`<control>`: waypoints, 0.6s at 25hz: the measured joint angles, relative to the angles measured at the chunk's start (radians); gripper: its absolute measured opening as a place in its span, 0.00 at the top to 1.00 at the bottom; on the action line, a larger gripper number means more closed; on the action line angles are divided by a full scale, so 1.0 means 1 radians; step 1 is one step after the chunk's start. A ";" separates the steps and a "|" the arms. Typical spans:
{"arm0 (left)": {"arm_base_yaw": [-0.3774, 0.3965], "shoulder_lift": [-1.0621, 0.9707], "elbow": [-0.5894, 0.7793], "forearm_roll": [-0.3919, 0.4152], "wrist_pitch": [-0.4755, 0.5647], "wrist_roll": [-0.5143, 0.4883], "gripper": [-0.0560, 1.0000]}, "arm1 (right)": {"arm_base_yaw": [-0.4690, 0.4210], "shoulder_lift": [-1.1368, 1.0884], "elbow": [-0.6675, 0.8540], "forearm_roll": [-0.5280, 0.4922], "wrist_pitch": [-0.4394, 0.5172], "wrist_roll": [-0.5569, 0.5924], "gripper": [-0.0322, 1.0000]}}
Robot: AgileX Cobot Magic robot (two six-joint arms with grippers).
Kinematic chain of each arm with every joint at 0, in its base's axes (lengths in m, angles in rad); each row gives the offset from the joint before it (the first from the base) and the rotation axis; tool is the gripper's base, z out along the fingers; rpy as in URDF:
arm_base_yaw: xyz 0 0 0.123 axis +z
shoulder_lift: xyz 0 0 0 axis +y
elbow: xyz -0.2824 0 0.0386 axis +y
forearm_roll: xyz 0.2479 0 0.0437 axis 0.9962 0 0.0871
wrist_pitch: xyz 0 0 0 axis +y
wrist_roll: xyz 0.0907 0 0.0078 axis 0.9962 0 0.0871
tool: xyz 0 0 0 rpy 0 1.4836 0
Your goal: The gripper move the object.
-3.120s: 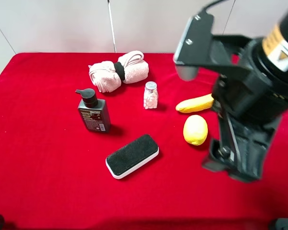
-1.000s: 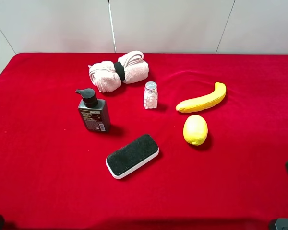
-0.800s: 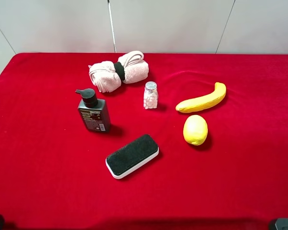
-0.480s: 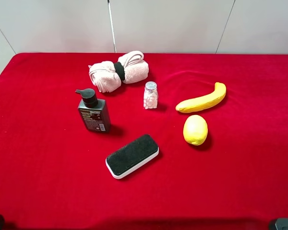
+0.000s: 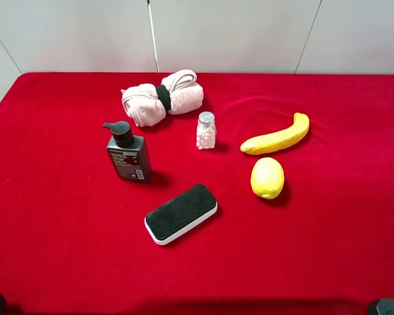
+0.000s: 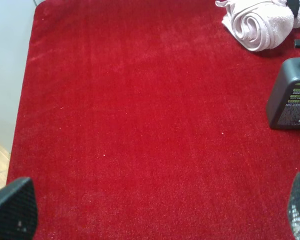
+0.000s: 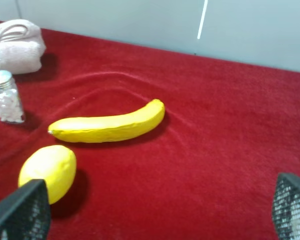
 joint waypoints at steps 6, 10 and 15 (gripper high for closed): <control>0.000 0.000 0.000 0.000 0.000 0.000 0.01 | -0.095 0.000 0.000 0.000 0.000 -0.002 0.30; 0.000 0.000 0.000 0.000 0.000 0.000 0.01 | -0.145 0.000 0.000 0.000 0.000 -0.002 0.30; 0.000 0.000 0.000 0.000 0.000 0.000 0.01 | -0.163 0.000 0.000 0.000 0.000 -0.003 0.30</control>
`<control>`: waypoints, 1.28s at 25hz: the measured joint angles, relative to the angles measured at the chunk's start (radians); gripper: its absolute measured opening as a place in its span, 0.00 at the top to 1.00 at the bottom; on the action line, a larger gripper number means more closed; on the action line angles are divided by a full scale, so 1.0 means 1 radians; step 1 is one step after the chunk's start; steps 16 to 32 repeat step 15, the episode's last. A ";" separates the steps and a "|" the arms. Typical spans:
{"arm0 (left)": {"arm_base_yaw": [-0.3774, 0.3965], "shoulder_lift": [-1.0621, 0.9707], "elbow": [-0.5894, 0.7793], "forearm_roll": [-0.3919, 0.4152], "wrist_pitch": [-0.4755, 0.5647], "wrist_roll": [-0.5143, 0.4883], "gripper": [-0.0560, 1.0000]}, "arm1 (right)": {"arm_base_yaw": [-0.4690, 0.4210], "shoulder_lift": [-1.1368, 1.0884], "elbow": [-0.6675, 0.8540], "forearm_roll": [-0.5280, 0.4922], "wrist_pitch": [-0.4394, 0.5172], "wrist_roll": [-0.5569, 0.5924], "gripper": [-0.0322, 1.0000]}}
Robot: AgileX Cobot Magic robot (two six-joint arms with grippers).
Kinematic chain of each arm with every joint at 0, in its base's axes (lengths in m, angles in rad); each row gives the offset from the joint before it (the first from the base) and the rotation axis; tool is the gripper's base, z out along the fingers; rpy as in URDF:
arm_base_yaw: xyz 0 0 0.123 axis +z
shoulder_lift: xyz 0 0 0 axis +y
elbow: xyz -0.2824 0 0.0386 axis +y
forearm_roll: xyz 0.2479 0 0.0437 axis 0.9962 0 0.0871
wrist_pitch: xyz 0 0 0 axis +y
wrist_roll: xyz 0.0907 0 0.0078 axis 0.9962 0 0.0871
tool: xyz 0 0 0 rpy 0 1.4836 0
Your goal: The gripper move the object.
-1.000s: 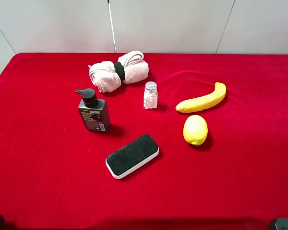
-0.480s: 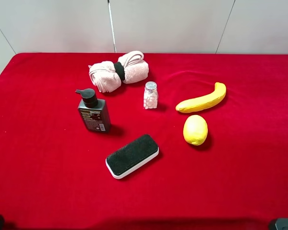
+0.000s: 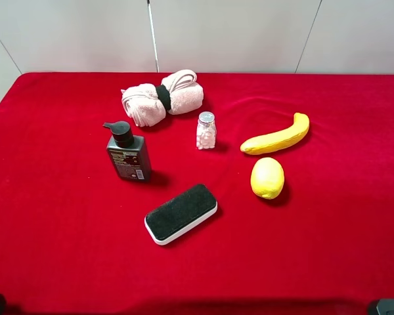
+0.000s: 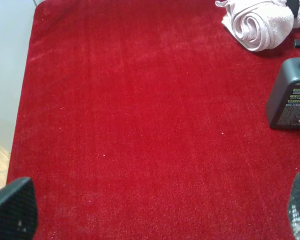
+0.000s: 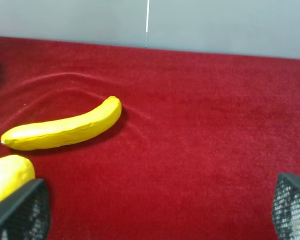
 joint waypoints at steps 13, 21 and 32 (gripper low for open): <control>0.000 0.000 0.000 0.000 0.000 0.001 0.01 | -0.003 0.000 0.000 0.001 0.000 0.000 0.30; 0.000 0.000 0.000 0.000 0.000 0.001 0.01 | -0.003 0.000 0.000 0.001 0.000 0.000 0.30; 0.000 0.000 0.000 0.000 0.000 0.001 0.01 | -0.003 0.000 0.000 0.001 0.000 0.000 0.30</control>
